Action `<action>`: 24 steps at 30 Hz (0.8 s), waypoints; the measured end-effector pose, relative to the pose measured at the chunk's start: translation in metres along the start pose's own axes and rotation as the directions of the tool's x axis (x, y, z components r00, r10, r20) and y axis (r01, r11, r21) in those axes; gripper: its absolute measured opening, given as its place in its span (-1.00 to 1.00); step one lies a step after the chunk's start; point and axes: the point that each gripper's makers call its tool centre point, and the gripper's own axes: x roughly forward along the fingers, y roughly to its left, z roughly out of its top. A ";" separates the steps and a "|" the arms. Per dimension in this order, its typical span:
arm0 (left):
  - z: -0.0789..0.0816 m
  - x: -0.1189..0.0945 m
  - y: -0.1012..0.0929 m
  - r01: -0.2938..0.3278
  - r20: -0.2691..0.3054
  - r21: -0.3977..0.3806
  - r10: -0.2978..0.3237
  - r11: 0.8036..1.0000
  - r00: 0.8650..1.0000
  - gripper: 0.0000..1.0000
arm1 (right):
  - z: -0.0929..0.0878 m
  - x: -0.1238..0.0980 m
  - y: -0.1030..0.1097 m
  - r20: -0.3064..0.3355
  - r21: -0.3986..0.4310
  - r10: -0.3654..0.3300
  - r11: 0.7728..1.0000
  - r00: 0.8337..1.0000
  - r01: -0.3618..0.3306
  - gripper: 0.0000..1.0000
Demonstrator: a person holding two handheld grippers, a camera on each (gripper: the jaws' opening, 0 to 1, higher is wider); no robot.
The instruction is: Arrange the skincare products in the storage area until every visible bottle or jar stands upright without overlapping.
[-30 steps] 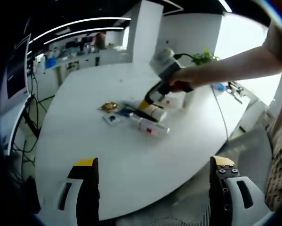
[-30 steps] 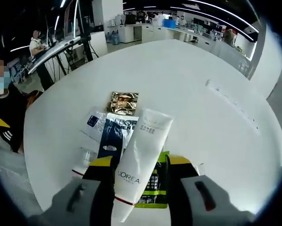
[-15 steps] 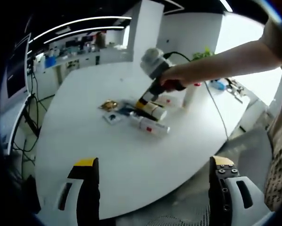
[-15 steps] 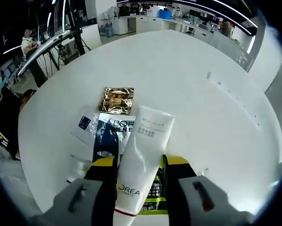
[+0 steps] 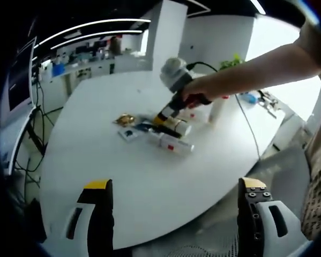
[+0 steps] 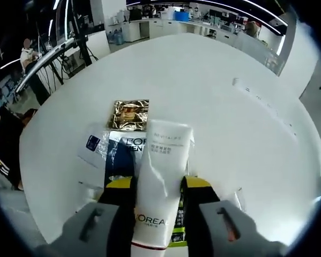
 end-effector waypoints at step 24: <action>0.004 -0.003 0.005 -0.017 0.026 -0.040 0.018 0.999 0.999 0.89 | 0.010 -0.032 0.005 0.158 0.030 0.001 1.000 0.987 -0.006 -0.47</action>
